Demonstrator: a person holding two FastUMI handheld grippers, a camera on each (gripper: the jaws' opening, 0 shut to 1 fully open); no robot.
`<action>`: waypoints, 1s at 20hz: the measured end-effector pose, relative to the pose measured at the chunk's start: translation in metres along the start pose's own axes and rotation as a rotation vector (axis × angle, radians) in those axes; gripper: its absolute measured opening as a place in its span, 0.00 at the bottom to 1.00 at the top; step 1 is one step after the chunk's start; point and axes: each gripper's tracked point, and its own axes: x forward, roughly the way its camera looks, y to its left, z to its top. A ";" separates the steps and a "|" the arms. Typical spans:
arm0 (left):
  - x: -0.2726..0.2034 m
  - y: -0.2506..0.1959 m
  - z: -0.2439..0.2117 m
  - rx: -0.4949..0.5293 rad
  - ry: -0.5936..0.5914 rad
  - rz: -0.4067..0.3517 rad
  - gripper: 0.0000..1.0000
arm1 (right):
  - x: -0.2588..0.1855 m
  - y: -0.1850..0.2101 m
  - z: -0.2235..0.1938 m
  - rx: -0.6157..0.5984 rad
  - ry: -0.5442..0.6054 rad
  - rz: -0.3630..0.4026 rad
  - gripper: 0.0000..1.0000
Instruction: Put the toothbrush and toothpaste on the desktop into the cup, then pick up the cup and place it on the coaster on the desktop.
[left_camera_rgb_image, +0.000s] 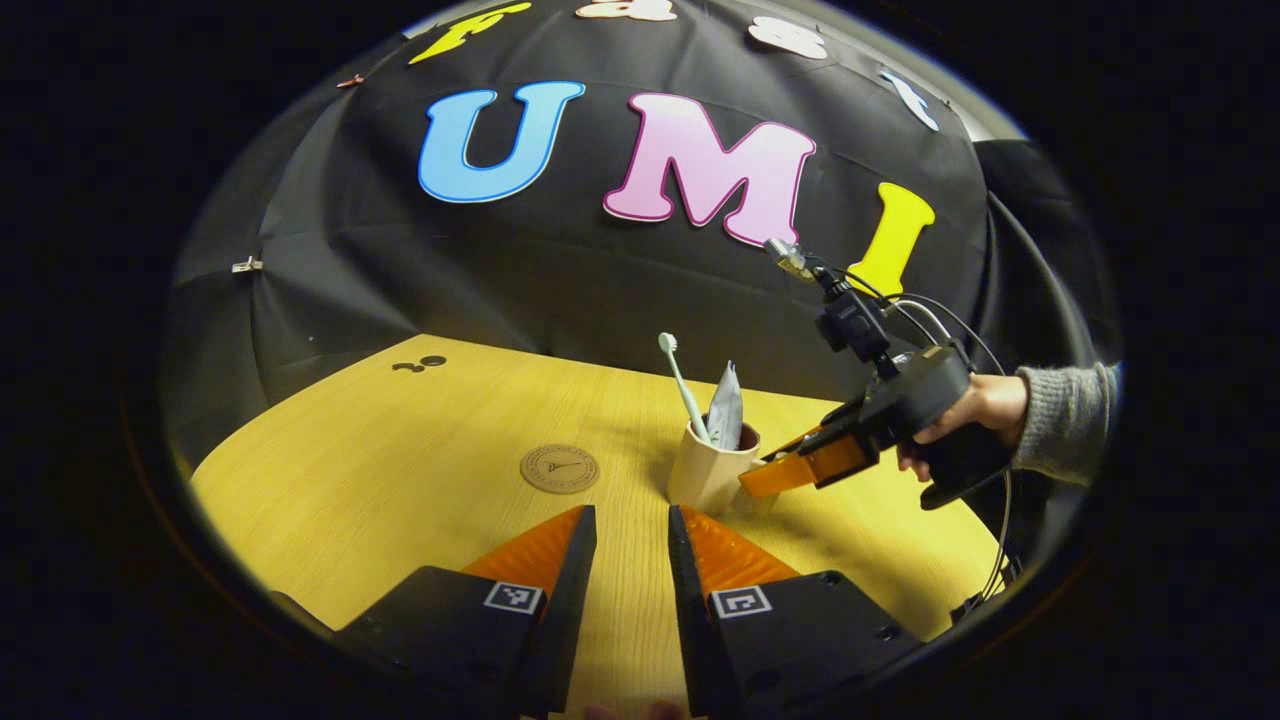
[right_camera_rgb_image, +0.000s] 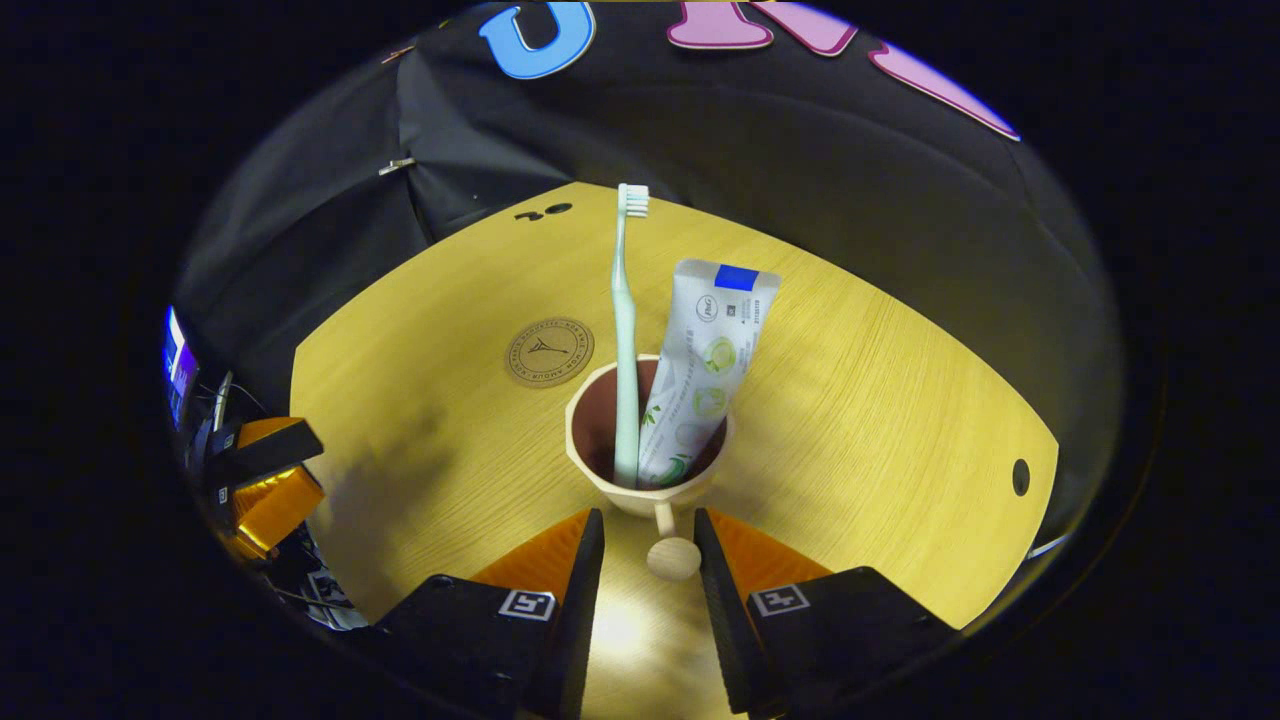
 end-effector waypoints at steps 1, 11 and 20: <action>-0.006 0.002 -0.001 0.001 0.003 0.006 0.47 | 0.003 -0.001 -0.002 -0.007 0.021 -0.005 0.56; -0.030 0.026 -0.015 -0.030 0.033 0.049 0.47 | 0.009 -0.005 -0.004 -0.009 0.151 -0.051 0.27; -0.033 0.033 -0.011 -0.044 0.022 0.053 0.47 | 0.007 -0.003 -0.002 -0.037 0.100 -0.089 0.12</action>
